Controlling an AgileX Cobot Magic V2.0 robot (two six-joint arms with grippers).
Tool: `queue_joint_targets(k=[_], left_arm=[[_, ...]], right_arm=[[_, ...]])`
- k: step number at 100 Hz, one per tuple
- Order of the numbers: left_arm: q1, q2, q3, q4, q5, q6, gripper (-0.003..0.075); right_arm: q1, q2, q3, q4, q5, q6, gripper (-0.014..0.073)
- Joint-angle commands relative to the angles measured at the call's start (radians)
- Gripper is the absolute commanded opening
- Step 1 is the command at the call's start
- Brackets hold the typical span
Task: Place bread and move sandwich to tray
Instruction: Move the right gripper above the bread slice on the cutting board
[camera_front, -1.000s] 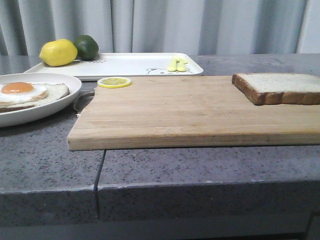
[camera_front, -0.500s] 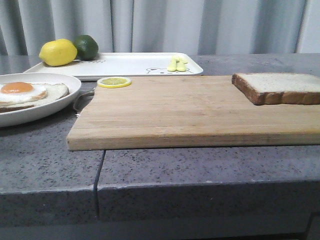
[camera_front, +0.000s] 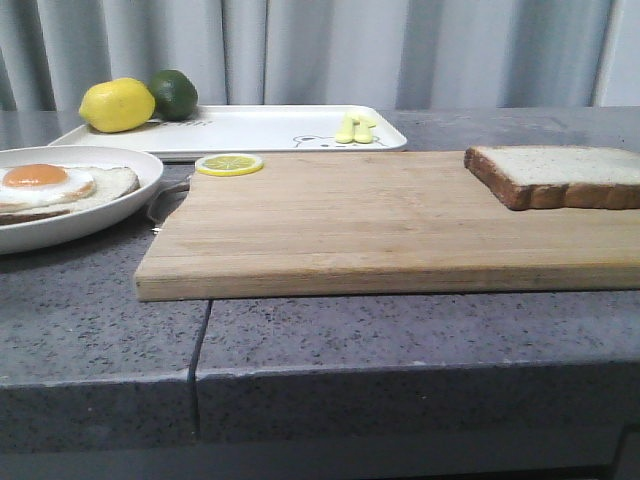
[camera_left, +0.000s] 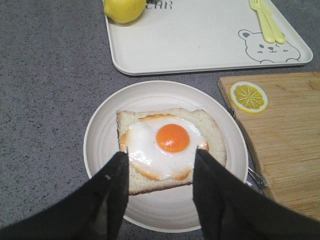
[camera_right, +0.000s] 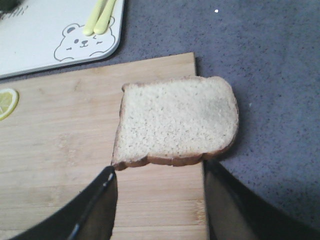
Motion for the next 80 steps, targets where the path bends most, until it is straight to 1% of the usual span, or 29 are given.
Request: queue_joint_targets(k=[1, 17, 24, 37, 61, 80], left_arm=[[0.001, 0.0, -0.035, -0.025, -0.055, 0.0, 0.0297], [0.001, 0.0, -0.035, -0.025, -0.055, 0.0, 0.0297], [0.001, 0.0, -0.035, -0.025, -0.055, 0.0, 0.0297], [0.001, 0.0, -0.035, -0.025, -0.055, 0.0, 0.0296], [0.001, 0.0, -0.035, -0.025, -0.055, 0.0, 0.0296], [0.001, 0.0, -0.035, -0.025, -0.055, 0.0, 0.0295]], right_arm=[[-0.035, -0.001, -0.037, 0.006, -0.091, 0.012, 0.0417], [-0.135, 0.037, -0.037, 0.007, -0.098, 0.012, 0.0417], [-0.155, 0.066, -0.037, 0.01, -0.108, 0.012, 0.0417], [-0.156, 0.137, -0.037, 0.043, -0.138, 0.012, 0.0417], [-0.156, 0.261, -0.037, 0.147, -0.23, 0.007, 0.0417], [-0.156, 0.339, -0.037, 0.164, -0.266, -0.001, 0.0417]])
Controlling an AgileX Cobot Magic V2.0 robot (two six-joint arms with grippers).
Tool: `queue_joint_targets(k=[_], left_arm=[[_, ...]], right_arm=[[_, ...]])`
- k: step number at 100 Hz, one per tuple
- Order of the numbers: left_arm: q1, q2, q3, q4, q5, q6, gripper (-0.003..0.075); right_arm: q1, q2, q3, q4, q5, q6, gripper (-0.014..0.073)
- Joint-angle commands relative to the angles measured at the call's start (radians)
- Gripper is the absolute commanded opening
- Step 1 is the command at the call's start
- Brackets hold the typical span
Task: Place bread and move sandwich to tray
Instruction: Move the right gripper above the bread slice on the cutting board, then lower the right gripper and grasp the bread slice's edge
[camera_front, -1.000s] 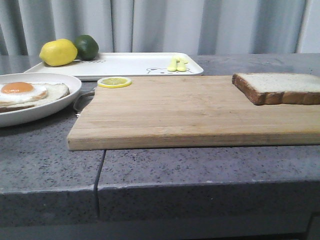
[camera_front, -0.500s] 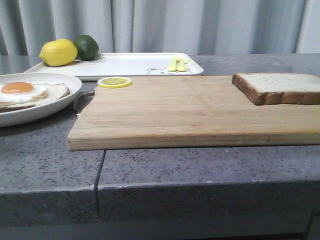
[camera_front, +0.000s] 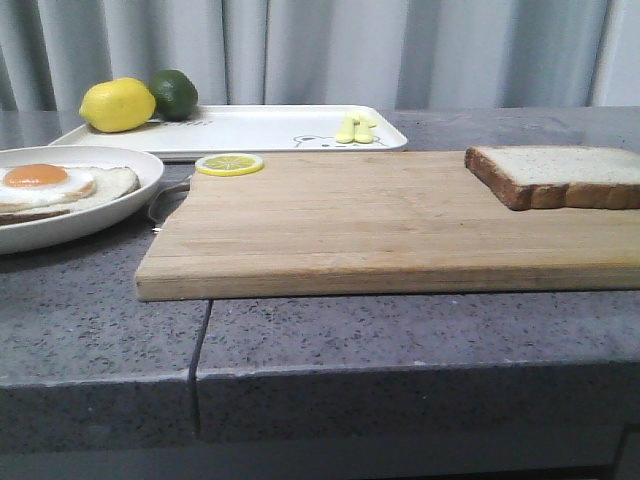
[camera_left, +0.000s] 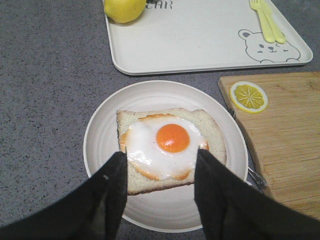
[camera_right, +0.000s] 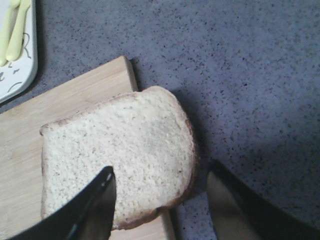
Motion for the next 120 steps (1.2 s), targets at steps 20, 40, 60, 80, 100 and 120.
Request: queue_joint_targets(k=[20, 40, 60, 80, 100, 120], left_arm=[[0.001, 0.0, -0.035, -0.025, -0.057, 0.0, 0.0295], [0.001, 0.0, -0.035, -0.025, -0.057, 0.0, 0.0295], [0.001, 0.0, -0.035, -0.025, -0.057, 0.0, 0.0295], [0.001, 0.0, -0.035, -0.025, -0.057, 0.0, 0.0295], [0.001, 0.0, -0.035, -0.025, -0.057, 0.0, 0.0295], [0.001, 0.0, -0.035, -0.025, -0.057, 0.0, 0.0295]], right_arm=[[-0.008, 0.064, -0.035, 0.045, -0.117, -0.015, 0.0417], [-0.008, 0.088, -0.035, 0.058, -0.141, -0.015, 0.0417], [-0.008, 0.126, -0.035, 0.061, -0.149, -0.015, 0.0417], [-0.008, 0.143, -0.035, 0.069, -0.166, -0.015, 0.0417], [-0.008, 0.165, -0.035, 0.075, -0.171, -0.018, 0.0417], [-0.008, 0.183, -0.035, 0.078, -0.172, -0.018, 0.0417]])
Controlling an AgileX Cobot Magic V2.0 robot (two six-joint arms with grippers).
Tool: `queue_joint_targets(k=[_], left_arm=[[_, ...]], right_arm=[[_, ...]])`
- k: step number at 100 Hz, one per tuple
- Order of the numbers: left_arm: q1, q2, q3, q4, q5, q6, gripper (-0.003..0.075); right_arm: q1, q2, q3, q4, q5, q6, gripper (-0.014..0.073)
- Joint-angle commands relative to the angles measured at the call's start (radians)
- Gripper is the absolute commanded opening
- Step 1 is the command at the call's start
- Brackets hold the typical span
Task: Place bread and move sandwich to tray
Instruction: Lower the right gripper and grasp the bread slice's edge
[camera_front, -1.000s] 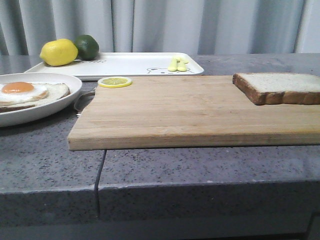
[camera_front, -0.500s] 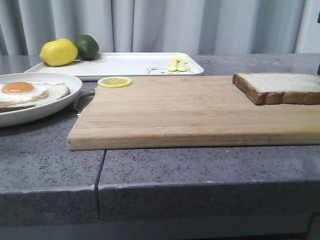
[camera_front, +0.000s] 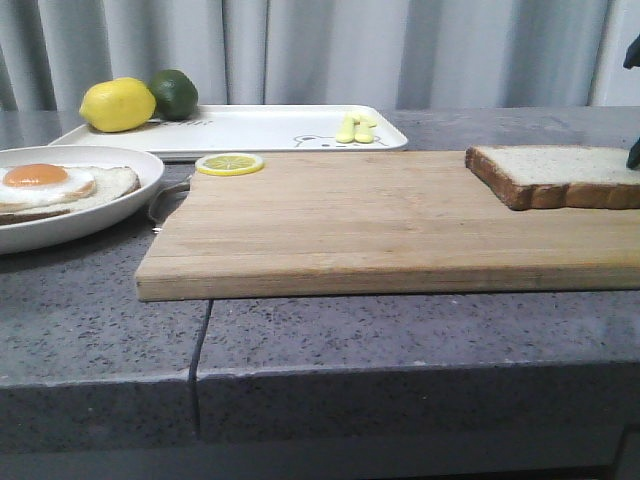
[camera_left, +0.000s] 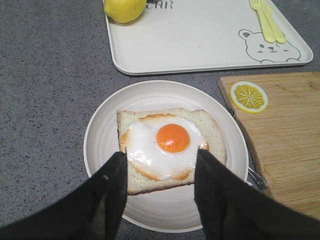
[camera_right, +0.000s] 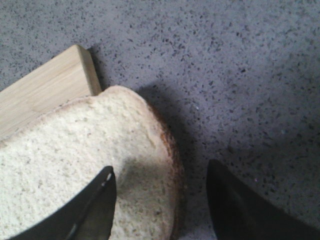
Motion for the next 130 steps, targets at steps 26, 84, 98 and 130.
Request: queue_joint_targets(k=[26, 84, 98, 130], left_arm=[[0.001, 0.0, -0.035, -0.025, -0.057, 0.0, 0.0295], [0.001, 0.0, -0.035, -0.025, -0.057, 0.0, 0.0295], [0.001, 0.0, -0.035, -0.025, -0.057, 0.0, 0.0295], [0.001, 0.0, -0.035, -0.025, -0.057, 0.0, 0.0295]], right_arm=[[-0.008, -0.013, -0.035, 0.022, -0.058, -0.012, 0.0407], [-0.008, -0.013, -0.035, 0.05, -0.029, -0.012, 0.0176], [-0.008, -0.014, -0.035, 0.055, -0.024, -0.012, 0.0064], [-0.008, -0.047, -0.035, 0.091, -0.011, -0.012, -0.0062]])
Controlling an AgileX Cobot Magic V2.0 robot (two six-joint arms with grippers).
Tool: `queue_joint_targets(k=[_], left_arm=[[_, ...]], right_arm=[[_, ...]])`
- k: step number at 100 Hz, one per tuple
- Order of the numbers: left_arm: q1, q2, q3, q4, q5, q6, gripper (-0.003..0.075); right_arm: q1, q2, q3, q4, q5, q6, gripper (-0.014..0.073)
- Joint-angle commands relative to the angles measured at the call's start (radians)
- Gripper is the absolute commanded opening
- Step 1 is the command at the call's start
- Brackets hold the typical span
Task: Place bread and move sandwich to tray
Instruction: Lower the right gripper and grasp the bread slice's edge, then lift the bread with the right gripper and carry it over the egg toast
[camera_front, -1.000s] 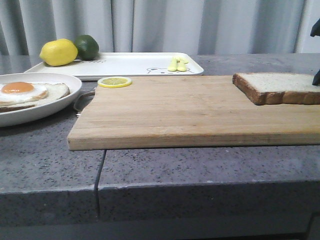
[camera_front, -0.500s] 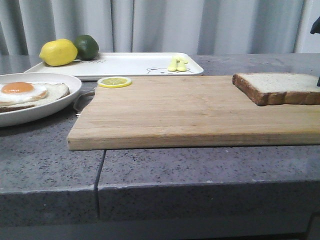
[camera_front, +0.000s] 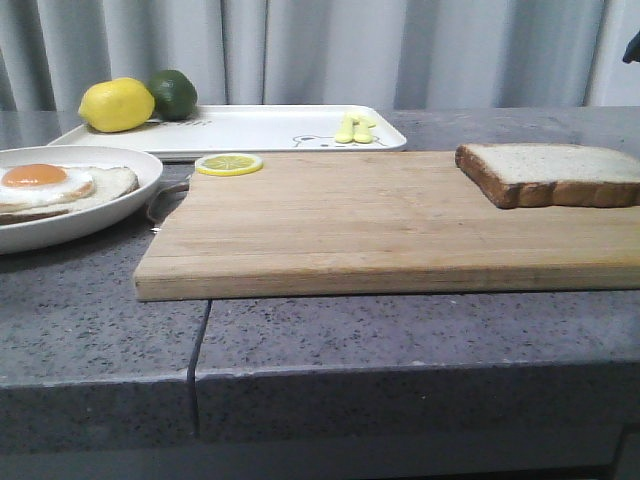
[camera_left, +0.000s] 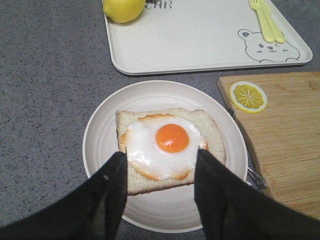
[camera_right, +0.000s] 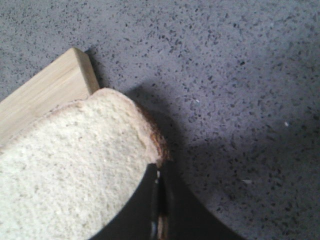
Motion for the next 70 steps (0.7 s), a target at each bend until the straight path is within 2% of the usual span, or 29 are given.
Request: queue_joint_targets(k=[1, 30, 50, 70], left_arm=[[0.001, 0.0, -0.035, -0.025, -0.057, 0.0, 0.0295], [0.001, 0.0, -0.035, -0.025, -0.057, 0.0, 0.0295], [0.001, 0.0, -0.035, -0.025, -0.057, 0.0, 0.0295], [0.001, 0.0, -0.035, -0.025, -0.057, 0.0, 0.0295]], right_arm=[[-0.007, -0.053, -0.032, 0.023, -0.022, -0.012, -0.0062], [-0.007, -0.163, -0.081, 0.05, 0.026, -0.012, -0.0062], [-0.004, -0.216, -0.16, 0.114, 0.075, -0.012, -0.0062], [0.041, -0.222, -0.237, 0.164, 0.11, -0.012, -0.0062]])
